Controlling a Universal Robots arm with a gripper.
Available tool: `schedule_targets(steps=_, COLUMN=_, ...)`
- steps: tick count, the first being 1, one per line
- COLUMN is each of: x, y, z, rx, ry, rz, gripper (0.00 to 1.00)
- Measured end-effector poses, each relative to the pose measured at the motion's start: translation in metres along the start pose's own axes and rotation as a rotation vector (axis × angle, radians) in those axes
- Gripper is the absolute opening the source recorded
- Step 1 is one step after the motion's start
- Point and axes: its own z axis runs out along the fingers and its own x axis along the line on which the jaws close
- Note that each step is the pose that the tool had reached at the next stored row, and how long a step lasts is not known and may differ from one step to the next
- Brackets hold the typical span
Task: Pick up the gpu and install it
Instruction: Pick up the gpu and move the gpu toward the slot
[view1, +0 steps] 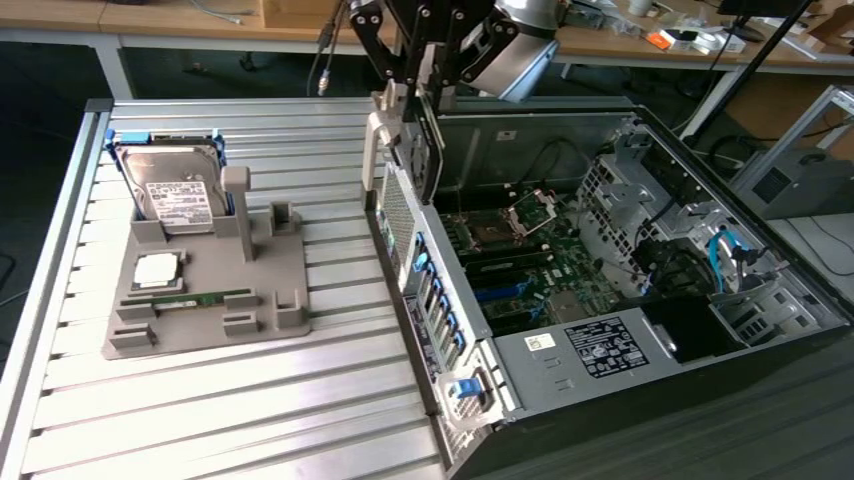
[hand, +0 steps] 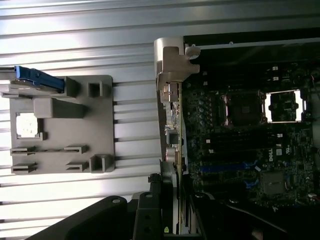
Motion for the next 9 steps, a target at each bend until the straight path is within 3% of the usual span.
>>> schedule_targets(steps=9, x=-0.0071, y=-0.0005, z=0.0011, rx=0.0002, ry=0.0, rz=0.0, gripper=0.27)
